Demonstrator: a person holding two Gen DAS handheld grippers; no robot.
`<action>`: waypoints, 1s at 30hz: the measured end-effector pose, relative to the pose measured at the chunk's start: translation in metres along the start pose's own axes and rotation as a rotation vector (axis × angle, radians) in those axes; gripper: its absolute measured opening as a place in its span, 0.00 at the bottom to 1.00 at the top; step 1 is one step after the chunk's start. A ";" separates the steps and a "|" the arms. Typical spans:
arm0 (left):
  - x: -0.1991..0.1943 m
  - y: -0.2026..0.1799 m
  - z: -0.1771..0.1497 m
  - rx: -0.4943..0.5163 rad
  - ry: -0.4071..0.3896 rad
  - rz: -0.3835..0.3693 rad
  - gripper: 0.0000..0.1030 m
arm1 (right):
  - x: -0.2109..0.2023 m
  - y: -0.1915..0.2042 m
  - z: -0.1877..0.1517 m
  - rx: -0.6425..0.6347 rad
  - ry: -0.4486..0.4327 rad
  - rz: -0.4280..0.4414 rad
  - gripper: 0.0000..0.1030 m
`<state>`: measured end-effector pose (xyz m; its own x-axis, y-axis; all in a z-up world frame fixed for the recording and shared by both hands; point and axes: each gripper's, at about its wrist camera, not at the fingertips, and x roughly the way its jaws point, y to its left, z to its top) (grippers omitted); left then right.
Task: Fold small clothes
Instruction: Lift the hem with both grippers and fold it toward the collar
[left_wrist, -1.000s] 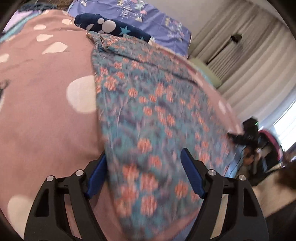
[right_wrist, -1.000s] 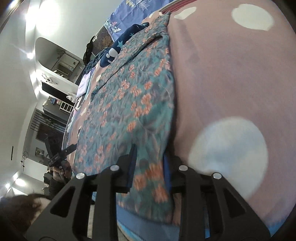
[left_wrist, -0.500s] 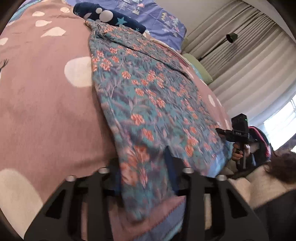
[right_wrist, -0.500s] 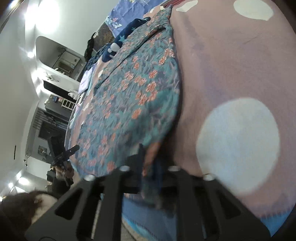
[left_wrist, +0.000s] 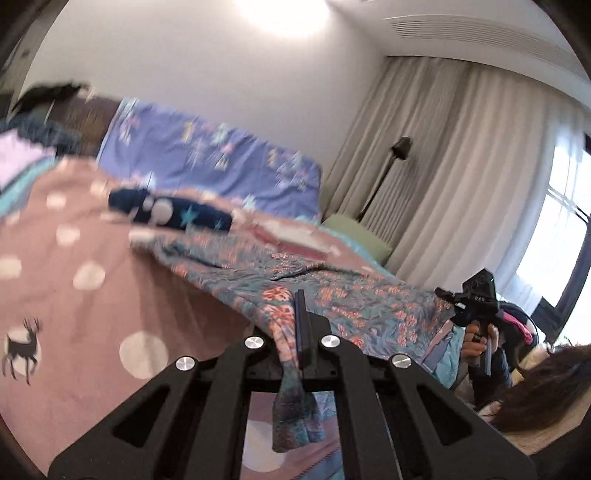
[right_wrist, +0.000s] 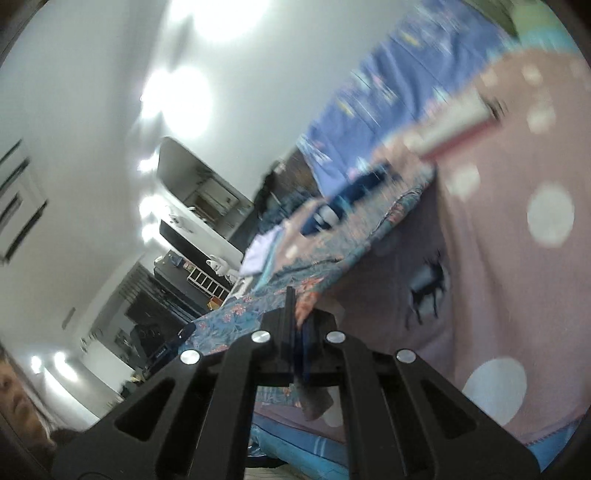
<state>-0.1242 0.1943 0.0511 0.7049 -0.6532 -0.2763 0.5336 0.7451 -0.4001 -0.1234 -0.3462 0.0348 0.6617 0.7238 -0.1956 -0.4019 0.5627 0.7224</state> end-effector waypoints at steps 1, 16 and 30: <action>-0.012 -0.010 -0.003 0.019 -0.010 0.005 0.02 | -0.010 0.010 -0.002 -0.035 -0.010 0.000 0.02; 0.024 0.010 -0.050 -0.174 0.128 0.070 0.04 | 0.005 -0.052 -0.022 0.116 0.051 -0.207 0.03; 0.167 0.116 0.033 -0.241 0.159 0.179 0.04 | 0.140 -0.141 0.090 0.155 0.104 -0.367 0.03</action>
<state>0.0707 0.1755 -0.0129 0.6858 -0.5419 -0.4859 0.2688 0.8090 -0.5228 0.0826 -0.3604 -0.0346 0.6731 0.5270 -0.5189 -0.0459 0.7300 0.6819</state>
